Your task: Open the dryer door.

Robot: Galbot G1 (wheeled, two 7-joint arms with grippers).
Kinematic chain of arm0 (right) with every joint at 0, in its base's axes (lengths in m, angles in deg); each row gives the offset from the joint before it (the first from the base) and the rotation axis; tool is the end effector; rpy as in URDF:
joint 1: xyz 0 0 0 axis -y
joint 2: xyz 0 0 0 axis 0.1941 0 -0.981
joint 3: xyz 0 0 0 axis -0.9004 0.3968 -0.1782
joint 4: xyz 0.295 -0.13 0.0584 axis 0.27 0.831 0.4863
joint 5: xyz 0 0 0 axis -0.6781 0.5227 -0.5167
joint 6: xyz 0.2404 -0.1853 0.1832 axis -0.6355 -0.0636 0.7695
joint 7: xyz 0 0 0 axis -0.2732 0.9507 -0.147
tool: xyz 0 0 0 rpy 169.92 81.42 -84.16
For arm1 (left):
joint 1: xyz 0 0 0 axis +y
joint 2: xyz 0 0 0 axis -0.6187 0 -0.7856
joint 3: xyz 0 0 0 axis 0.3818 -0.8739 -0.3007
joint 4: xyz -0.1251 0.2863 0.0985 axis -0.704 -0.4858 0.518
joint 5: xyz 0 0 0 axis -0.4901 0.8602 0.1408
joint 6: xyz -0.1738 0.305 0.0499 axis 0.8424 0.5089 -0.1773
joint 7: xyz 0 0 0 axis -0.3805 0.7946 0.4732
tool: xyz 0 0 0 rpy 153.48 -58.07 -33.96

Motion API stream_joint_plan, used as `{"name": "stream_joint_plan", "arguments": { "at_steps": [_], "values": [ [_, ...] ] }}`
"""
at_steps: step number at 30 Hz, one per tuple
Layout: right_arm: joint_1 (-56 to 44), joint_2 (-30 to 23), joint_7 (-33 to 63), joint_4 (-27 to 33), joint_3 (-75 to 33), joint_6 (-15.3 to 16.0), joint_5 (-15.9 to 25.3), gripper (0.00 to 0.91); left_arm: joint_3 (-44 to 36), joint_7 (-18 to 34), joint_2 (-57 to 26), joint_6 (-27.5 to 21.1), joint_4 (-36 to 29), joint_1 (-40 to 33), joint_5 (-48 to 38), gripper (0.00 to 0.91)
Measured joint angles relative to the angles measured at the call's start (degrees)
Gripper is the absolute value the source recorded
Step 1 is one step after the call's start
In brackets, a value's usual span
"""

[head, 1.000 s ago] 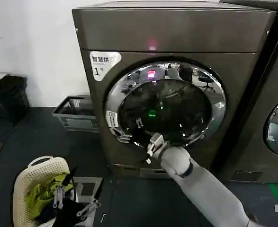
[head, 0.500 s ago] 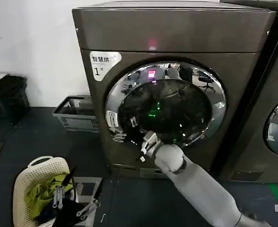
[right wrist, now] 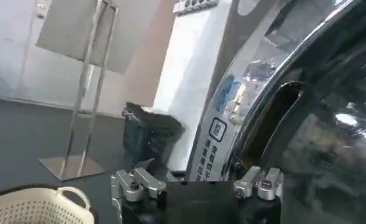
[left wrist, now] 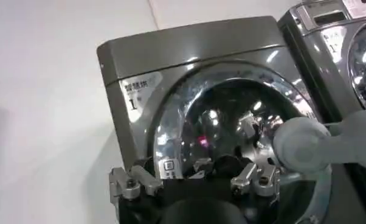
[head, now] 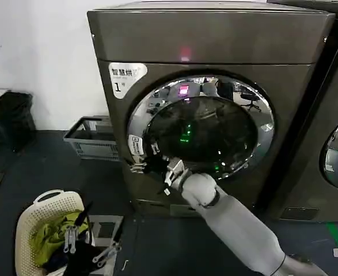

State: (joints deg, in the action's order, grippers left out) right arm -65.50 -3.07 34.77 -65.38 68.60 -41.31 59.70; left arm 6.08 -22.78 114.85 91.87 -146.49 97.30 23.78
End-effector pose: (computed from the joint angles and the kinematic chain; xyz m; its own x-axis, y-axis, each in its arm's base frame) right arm 0.4381 0.1148 -0.1688 -0.5974 -0.8017 -0.0210 -0.7620 0.5756 -0.2966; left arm 0.1211 0.0390 -0.2269 -0.8888 0.3491 -0.2971 0.2590 0.9171 0.3030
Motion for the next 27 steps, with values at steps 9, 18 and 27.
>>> {"name": "stream_joint_plan", "arguments": {
  "at_steps": [9,18,27],
  "values": [
    [-1.0,2.7,-5.0,-2.2,-0.9,-1.3,-2.6,0.907,0.0,0.0,0.1,0.0,0.1,-0.1,0.0,0.907],
    [-2.1,7.1,-12.9,-5.2,-1.5,-2.6,-6.1,0.907,0.9,0.0,-0.3,-0.2,0.7,-0.7,-0.8,0.907],
    [-2.9,11.0,-20.0,-8.0,-2.4,-3.7,-7.7,0.907,1.4,0.0,-0.6,-0.3,0.7,-0.6,-1.0,0.907]
  ]
}}
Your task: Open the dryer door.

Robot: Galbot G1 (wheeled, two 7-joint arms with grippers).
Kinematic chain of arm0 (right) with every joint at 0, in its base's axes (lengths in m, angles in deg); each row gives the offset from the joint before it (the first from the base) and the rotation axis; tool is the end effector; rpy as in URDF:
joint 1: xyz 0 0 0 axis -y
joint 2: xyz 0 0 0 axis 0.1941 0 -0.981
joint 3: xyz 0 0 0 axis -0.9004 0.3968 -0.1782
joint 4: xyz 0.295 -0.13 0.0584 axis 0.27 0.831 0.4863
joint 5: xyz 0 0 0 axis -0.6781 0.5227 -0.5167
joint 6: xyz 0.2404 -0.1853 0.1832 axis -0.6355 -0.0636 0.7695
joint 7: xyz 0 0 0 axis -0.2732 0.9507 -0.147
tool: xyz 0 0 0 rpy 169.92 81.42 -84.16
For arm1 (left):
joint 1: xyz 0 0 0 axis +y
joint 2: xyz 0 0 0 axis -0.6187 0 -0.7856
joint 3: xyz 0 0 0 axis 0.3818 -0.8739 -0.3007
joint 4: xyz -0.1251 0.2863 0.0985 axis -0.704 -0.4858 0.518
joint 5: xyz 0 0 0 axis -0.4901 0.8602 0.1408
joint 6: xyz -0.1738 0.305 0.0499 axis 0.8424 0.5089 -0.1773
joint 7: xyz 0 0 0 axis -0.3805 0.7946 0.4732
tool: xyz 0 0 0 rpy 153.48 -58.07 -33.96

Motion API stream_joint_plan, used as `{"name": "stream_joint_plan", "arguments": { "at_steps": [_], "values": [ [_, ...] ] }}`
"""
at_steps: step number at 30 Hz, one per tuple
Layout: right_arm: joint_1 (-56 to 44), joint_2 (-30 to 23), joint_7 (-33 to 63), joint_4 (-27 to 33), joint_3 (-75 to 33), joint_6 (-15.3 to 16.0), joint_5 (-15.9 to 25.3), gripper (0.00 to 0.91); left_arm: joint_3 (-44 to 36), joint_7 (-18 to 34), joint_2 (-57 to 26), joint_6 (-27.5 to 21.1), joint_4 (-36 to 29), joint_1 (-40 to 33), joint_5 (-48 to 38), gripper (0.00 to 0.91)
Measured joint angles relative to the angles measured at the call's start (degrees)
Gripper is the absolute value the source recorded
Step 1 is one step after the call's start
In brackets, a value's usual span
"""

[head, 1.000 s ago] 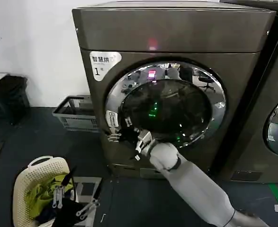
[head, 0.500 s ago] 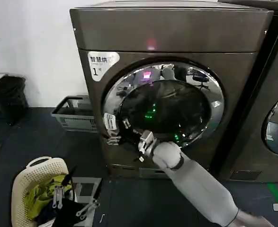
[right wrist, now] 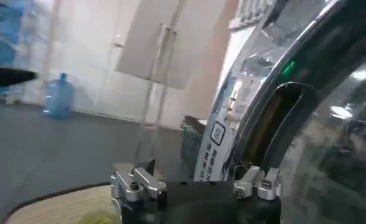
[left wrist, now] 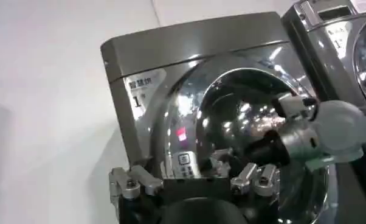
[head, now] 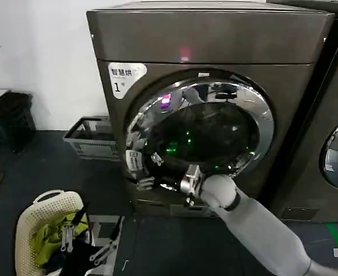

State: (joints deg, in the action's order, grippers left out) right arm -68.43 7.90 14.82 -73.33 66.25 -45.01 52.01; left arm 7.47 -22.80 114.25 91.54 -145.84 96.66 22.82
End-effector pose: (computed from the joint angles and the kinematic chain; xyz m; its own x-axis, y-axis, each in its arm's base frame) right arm 0.4166 0.0524 -0.1585 -0.3041 -0.9523 0.0255 -0.9130 0.2837 -0.2933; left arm 0.1237 0.0464 -0.2283 -0.8938 0.3404 -0.2919 0.2488 0.9180 0.3087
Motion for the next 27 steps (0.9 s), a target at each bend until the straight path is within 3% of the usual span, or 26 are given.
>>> {"name": "stream_joint_plan", "arguments": {
  "at_steps": [18,27],
  "values": [
    [-3.3,7.4,-13.8,-6.0,-3.1,-4.1,-4.6,0.907,1.5,-0.2,-3.3,-1.7,0.2,-0.4,-2.6,0.907],
    [-4.4,9.9,-23.8,-6.7,-5.7,-5.5,-9.5,0.907,1.9,-0.6,-4.5,-2.9,-0.6,-1.2,-2.8,0.907]
  ]
}}
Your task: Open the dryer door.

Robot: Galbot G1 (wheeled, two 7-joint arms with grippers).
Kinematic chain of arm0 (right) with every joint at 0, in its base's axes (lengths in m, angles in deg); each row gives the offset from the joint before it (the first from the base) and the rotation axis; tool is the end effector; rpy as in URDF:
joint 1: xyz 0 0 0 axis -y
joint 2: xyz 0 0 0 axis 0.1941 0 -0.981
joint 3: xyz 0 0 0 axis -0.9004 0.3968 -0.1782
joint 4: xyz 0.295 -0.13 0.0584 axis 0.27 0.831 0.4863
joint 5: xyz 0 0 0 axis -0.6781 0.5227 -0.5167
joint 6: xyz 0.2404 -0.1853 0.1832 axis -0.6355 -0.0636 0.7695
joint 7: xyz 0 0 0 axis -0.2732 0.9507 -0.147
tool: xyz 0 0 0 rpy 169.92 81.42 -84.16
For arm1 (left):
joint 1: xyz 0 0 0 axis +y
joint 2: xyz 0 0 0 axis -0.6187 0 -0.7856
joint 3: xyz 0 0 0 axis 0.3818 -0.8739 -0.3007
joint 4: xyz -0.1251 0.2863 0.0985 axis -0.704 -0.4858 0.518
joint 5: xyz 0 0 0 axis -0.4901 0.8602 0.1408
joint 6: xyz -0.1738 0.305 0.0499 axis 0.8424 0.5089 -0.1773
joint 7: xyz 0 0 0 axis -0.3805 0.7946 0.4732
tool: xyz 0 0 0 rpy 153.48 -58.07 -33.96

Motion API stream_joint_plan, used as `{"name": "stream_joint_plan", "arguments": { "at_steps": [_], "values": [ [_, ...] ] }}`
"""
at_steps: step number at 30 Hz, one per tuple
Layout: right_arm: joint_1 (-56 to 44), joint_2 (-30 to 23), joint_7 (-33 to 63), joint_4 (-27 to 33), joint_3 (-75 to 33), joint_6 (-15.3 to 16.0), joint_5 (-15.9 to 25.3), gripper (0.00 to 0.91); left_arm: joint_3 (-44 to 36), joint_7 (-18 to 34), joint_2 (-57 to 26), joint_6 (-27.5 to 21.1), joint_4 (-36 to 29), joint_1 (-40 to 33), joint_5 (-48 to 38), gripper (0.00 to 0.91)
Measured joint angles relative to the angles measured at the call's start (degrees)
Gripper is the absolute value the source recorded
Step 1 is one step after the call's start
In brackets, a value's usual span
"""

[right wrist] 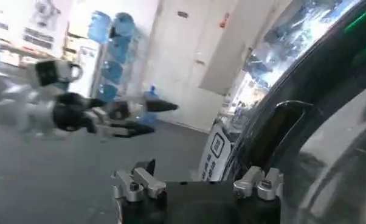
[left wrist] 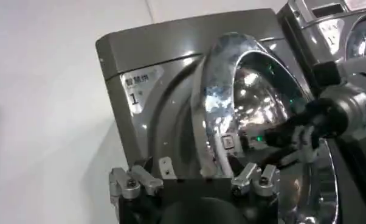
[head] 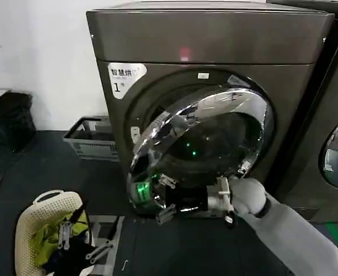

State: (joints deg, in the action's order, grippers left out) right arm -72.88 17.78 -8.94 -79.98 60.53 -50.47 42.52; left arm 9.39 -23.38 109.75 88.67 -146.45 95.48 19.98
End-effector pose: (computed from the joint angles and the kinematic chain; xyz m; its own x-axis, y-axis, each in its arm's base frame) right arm 0.3938 -0.0076 -0.1410 0.0700 -0.9969 0.0368 -0.9515 -0.0778 -0.2976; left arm 0.1308 0.0593 -0.2172 -0.8858 0.3789 -0.2678 0.2835 0.8989 0.3341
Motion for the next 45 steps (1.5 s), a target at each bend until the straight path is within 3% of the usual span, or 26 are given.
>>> {"name": "stream_joint_plan", "arguments": {
  "at_steps": [13,21,33,45],
  "values": [
    [-2.8,3.1,-10.3,-1.8,-4.0,-0.7,-5.2,0.907,2.8,-1.5,-2.6,-2.5,-0.5,-1.7,-4.2,0.907],
    [-5.1,5.4,-14.4,-3.6,-6.5,-1.8,-6.8,0.907,4.5,-1.3,-7.1,-6.3,1.4,-5.5,-10.9,0.907],
    [-12.4,9.3,-19.2,-7.3,-14.6,-2.3,-8.3,0.907,-0.2,-0.2,-17.1,-10.5,7.0,-15.1,-15.0,0.907],
    [-20.1,10.3,-20.9,-9.8,-23.6,-2.2,-9.9,0.907,-8.5,-1.1,-25.5,-12.4,13.7,-29.0,-17.3,0.907]
  ]
}}
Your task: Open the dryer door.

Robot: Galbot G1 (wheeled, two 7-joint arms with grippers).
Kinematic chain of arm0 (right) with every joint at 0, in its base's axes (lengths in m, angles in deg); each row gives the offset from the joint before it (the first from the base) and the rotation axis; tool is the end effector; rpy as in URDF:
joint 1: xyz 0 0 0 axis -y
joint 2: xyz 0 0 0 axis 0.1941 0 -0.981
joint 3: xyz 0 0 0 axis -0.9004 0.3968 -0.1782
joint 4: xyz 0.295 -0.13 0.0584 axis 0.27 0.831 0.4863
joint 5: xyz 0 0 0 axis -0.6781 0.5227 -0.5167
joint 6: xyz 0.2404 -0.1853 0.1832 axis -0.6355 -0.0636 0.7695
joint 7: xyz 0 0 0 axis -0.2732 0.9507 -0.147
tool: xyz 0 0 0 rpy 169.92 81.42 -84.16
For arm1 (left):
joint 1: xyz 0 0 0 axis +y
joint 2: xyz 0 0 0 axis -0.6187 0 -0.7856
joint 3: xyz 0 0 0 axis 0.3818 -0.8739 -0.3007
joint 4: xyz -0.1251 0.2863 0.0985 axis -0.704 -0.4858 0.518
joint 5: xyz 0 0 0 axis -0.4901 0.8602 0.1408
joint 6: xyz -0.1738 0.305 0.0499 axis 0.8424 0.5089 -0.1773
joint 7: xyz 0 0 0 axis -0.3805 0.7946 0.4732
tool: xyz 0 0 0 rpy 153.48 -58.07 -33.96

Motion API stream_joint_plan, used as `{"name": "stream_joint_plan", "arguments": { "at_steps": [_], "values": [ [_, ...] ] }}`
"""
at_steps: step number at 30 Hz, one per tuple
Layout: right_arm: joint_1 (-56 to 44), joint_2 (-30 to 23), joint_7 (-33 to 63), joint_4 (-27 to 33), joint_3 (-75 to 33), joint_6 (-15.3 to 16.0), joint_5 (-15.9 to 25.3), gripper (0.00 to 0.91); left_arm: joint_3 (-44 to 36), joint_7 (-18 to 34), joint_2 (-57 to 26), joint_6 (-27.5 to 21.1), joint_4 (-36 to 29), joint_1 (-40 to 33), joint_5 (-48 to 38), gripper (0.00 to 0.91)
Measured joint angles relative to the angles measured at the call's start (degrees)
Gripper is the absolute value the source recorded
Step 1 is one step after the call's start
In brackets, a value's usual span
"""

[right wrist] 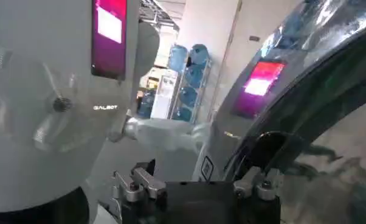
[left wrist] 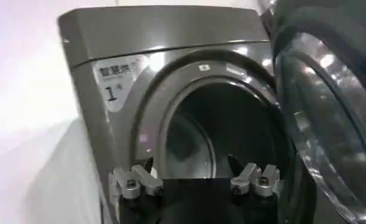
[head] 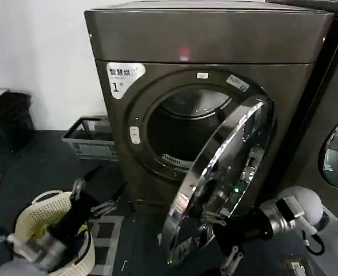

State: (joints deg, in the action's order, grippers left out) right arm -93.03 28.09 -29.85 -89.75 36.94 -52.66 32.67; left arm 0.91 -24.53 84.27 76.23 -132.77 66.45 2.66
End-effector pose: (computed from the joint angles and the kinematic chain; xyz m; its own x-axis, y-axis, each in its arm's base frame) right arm 0.3367 -0.1012 -0.1186 0.2648 -0.9637 0.0355 -0.9159 -0.2628 -0.3034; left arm 0.2642 0.0918 -0.1813 -0.7689 0.6036 -0.2110 0.5051 0.7757 0.3784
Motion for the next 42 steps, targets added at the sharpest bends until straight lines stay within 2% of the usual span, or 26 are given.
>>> {"name": "stream_joint_plan", "arguments": {
  "at_steps": [16,24,27,34,37,42],
  "values": [
    [-9.8,-2.7,2.7,3.7,-15.9,-0.2,-0.1,0.907,-20.8,-0.4,-1.8,-1.3,9.2,-21.8,-1.4,0.907],
    [-20.0,-4.9,2.5,2.8,-28.8,-1.9,-0.4,0.907,-30.2,-1.1,0.3,-0.9,12.4,-30.7,-1.5,0.907],
    [-25.4,-6.8,2.6,2.0,-35.5,-2.7,-1.7,0.907,-33.1,-1.3,1.5,-0.6,13.0,-32.8,-1.5,0.907],
    [-38.8,-12.6,4.2,0.2,-52.0,-6.2,-4.9,0.907,-38.5,-1.6,3.9,0.0,14.1,-35.7,-1.3,0.907],
    [-44.0,-16.2,6.2,-0.7,-59.4,-8.8,-6.6,0.907,-40.3,-1.7,5.0,0.5,14.5,-36.3,-1.3,0.907],
    [-51.6,-23.6,10.4,-2.1,-70.0,-14.4,-6.8,0.907,-43.0,-1.7,6.9,1.3,15.2,-37.4,-1.3,0.907]
  ]
}}
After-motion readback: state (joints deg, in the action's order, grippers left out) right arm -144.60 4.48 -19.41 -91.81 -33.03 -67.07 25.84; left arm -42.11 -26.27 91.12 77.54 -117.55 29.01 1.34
